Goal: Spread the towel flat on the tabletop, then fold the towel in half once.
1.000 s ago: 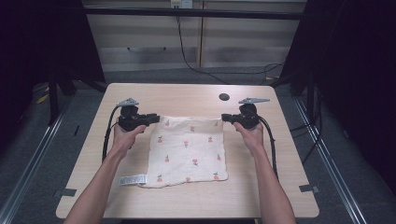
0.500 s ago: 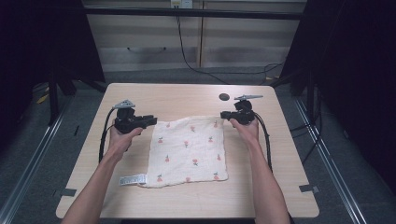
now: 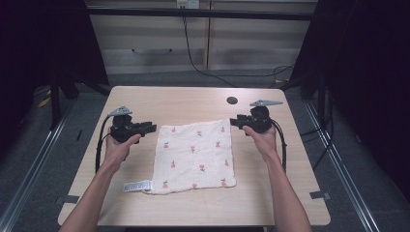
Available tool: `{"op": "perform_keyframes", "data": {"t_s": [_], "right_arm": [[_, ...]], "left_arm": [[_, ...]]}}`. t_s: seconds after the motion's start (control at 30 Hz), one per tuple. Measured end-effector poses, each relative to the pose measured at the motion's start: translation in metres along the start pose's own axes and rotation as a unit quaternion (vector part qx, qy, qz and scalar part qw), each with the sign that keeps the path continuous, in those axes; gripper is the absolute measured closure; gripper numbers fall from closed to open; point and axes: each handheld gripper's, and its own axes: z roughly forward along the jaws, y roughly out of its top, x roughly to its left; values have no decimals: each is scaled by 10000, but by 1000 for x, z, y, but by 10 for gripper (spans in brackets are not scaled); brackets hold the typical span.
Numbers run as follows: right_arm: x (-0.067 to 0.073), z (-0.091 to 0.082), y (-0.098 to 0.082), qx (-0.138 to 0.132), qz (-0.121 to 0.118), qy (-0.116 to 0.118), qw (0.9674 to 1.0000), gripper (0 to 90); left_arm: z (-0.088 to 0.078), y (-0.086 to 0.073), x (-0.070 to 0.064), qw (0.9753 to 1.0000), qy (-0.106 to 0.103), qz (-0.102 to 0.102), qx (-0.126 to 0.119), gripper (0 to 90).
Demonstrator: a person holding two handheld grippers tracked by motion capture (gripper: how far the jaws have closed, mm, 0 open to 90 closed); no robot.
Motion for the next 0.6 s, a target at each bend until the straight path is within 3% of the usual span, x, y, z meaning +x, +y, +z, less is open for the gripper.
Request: {"op": "perform_keyframes", "data": {"t_s": [0.1, 0.13, 0.23, 0.3, 0.37, 0.4, 0.6], "right_arm": [[9, -8, -9, 123, -144, 93, 9998, 542], [12, -11, -11, 156, -176, 120, 9997, 542], [19, -20, -18, 170, -282, 193, 9993, 556], [26, -25, -23, 189, -366, 244, 9989, 563], [34, -29, -28, 291, -467, 345, 9979, 568], [38, -31, -31, 343, -551, 368, 9972, 567], [56, -40, -51, 540, -592, 624, 9948, 543]], "left_arm": [[-6, -4, -7, 9999, -16, 106, 47, 644], [-9, -6, -9, 9998, 123, 146, 11, 644], [-14, -10, -12, 9999, 45, 154, -46, 624], [-16, -16, -18, 9993, -100, 313, 168, 609], [-18, -17, -21, 9990, -90, 396, 199, 602], [-22, -20, -25, 9989, -202, 382, 194, 600], [-31, -34, -37, 9982, -171, 433, 385, 611]]}}
